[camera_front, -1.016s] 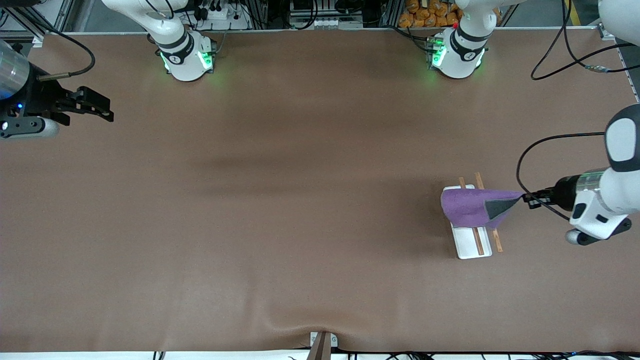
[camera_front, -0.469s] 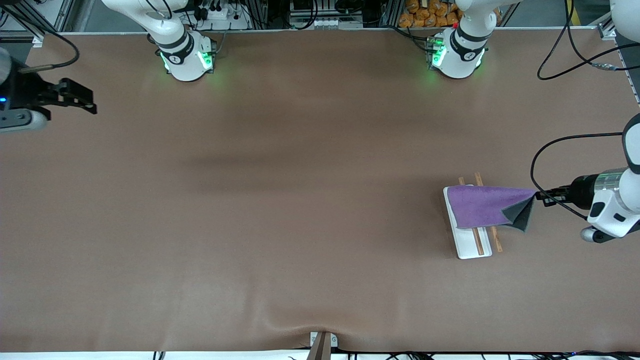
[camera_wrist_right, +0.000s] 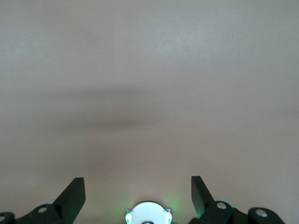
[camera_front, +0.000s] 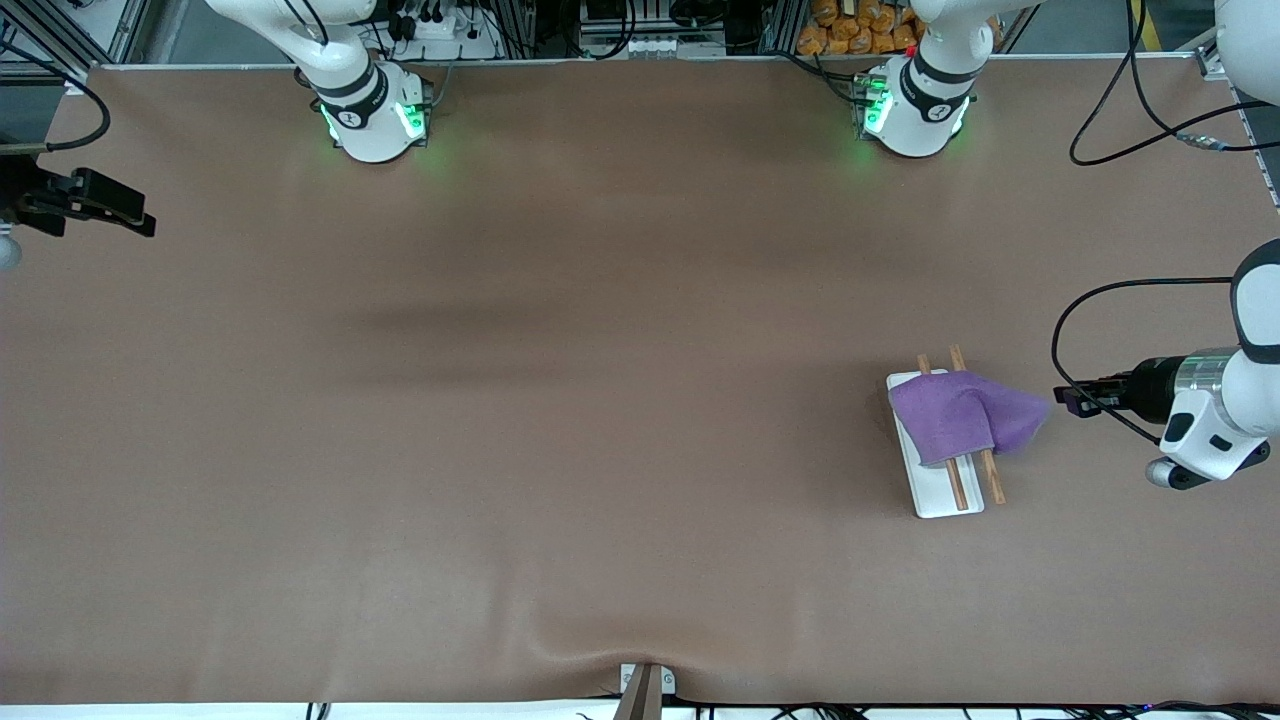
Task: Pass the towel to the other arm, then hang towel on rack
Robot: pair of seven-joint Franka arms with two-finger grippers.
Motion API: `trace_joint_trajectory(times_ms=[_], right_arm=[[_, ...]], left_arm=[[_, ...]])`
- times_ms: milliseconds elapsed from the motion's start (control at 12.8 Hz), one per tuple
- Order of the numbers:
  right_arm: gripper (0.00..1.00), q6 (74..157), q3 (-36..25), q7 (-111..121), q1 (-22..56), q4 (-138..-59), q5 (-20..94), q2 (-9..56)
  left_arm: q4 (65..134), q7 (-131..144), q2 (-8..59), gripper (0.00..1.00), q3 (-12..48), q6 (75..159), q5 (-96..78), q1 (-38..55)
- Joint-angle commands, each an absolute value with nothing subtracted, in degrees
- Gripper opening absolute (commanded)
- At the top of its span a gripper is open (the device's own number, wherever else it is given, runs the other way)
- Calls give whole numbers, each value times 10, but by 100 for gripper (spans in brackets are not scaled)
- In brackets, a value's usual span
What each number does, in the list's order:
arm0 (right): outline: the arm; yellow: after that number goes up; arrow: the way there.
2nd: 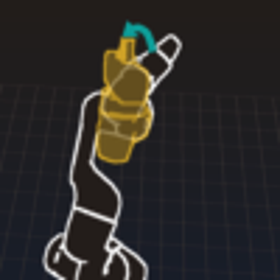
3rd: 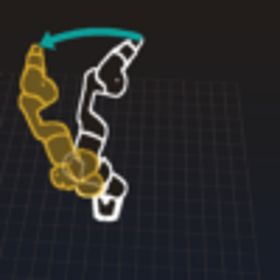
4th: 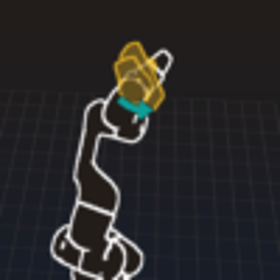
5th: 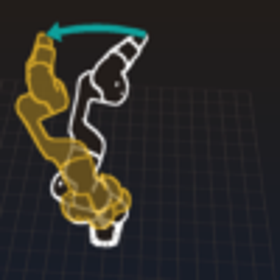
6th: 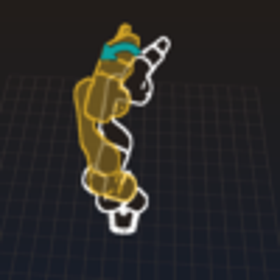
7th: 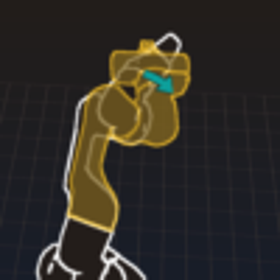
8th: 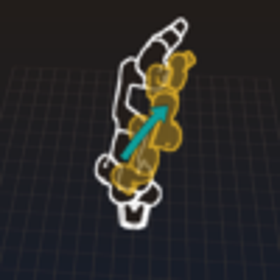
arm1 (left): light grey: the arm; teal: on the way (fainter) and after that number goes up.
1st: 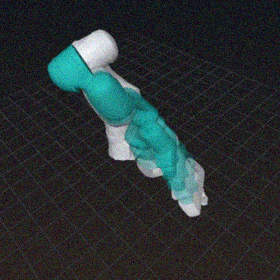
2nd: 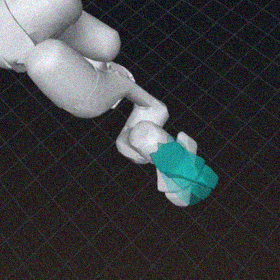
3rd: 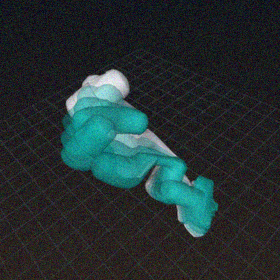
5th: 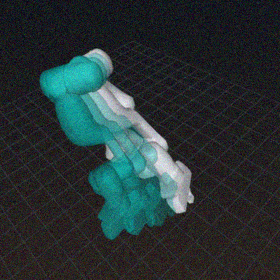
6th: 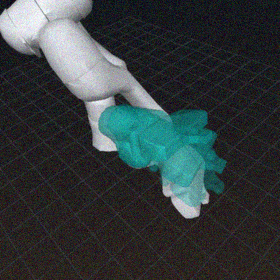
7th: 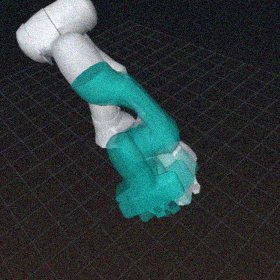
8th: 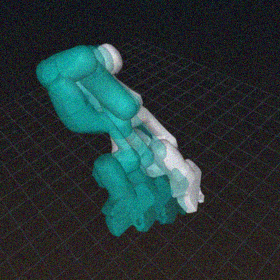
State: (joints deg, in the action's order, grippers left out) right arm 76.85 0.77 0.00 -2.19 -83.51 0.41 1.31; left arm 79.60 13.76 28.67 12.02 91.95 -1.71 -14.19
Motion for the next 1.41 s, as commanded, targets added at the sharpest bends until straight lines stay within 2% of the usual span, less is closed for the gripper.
trace_joint_trajectory(times_ms=[0,391,859,1328], right_arm=[[100,787,11,-13,-27,-836,17,4],[100,803,14,-19,-24,-836,14,4],[100,810,11,-22,-25,-833,6,11],[100,808,6,-23,-47,-821,15,11]], left_arm=[[791,136,266,100,129,914,-7,-142],[788,105,204,100,134,914,8,-139],[788,105,110,100,170,913,26,-137],[790,103,72,100,185,876,27,-139]])
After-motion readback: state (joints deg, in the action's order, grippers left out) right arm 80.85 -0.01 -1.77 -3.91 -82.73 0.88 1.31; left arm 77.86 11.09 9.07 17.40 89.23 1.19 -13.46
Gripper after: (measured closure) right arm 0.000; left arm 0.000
